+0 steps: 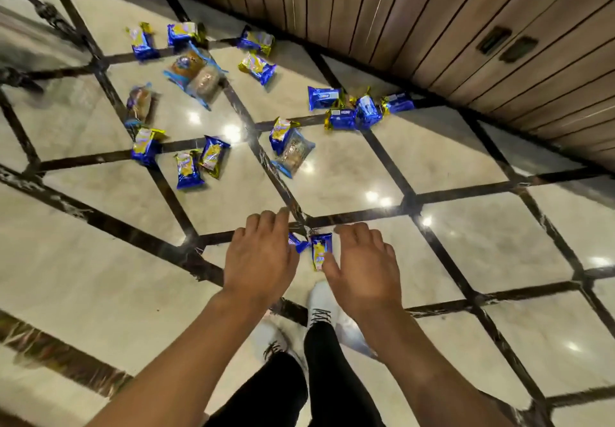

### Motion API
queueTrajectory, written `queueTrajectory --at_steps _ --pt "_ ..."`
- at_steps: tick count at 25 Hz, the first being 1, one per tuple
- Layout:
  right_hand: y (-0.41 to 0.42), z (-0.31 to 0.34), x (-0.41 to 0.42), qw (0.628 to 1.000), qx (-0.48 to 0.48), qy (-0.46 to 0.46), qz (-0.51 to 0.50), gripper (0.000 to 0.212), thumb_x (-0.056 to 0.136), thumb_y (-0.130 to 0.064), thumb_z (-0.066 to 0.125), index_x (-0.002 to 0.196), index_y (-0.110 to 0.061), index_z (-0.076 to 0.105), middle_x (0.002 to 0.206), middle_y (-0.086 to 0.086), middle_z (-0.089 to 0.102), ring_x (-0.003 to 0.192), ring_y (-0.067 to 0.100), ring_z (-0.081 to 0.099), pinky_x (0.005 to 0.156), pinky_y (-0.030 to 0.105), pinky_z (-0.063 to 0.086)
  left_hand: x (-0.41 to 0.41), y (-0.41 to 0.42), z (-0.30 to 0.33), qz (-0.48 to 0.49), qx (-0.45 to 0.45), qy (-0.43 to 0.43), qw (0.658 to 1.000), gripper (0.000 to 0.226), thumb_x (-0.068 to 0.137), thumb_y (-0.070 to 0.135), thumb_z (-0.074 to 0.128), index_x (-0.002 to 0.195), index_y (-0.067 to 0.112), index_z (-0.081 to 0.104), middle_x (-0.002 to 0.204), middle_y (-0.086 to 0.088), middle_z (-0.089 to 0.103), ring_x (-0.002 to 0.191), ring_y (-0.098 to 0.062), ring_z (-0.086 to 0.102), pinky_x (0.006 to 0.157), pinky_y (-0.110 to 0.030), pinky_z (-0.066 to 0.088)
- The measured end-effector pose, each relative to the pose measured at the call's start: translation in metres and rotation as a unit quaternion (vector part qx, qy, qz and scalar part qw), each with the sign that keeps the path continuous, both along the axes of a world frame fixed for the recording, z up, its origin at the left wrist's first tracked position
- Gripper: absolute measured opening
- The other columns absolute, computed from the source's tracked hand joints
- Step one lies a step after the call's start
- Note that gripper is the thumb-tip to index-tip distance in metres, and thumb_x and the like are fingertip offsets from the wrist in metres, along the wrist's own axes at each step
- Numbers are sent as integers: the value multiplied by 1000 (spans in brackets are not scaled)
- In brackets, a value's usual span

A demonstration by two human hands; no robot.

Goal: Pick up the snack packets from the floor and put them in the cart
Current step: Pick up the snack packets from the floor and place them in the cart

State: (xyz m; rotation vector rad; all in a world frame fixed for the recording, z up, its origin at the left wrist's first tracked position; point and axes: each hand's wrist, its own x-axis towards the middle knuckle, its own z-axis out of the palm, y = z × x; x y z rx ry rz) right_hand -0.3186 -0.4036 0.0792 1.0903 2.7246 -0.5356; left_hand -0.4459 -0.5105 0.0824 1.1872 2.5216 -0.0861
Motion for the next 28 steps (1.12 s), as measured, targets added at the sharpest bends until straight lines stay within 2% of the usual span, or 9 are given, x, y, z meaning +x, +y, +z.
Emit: queueTrajectory --at_steps 3,7,11,15,18,22,25,28 --pt "-19 -76 10 1000 -17 15 -11 40 83 -38 61 119 -18 62 107 4 62 97 26 57 76 38 49 7 -19 -83 36 1 -30 999 65 89 38 55 147 16 36 131 -6 55 118 -27 51 91 -40 46" --pt "-34 -173 14 999 -39 -15 -16 42 89 -36 60 127 -20 55 118 3 58 106 24 53 79 39 51 24 -29 -193 91 -18 -78 993 69 93 37 50 153 21 19 147 -4 39 131 -25 37 97 -39 41" --pt "-33 -270 11 997 -52 -57 4 47 92 -36 51 137 -22 44 125 3 48 113 24 45 80 38 48 24 -33 -296 108 -49 -93 989 72 96 42 45 155 21 9 151 -8 32 134 -27 31 99 -41 41" --pt "-34 -355 11 995 -70 -62 -30 50 94 -40 49 140 -22 41 129 5 43 116 26 42 83 39 47 18 -35 -383 180 -70 -140 971 74 97 45 44 156 27 3 153 -6 23 135 -28 26 100 -44 40" --pt "-43 -404 13 991 -81 -95 -55 62 95 -50 47 148 -24 30 140 7 30 122 28 37 84 38 50 20 -41 -436 263 -67 -197 942 75 97 49 44 155 31 0 158 -4 9 137 -33 22 101 -49 40" --pt "-54 -453 15 989 -86 -94 -69 79 89 -56 55 153 -30 18 149 8 15 124 28 37 84 34 52 21 -34 -487 306 -30 -218 926 78 97 54 42 155 32 -5 161 -3 -1 139 -35 18 100 -48 42" --pt "-59 -476 19 988 -85 -92 -92 90 85 -60 61 154 -35 10 154 9 9 126 29 35 87 35 51 24 -29 -504 308 -1 -206 929 82 95 57 46 155 32 -3 160 -3 1 139 -32 20 99 -44 43" --pt "-63 -495 18 989 -67 -75 -111 92 82 -54 68 154 -33 14 153 12 12 126 31 37 90 38 50 26 -30 -516 298 41 -184 936 87 89 50 61 154 31 6 158 -4 6 135 -32 26 95 -40 45"
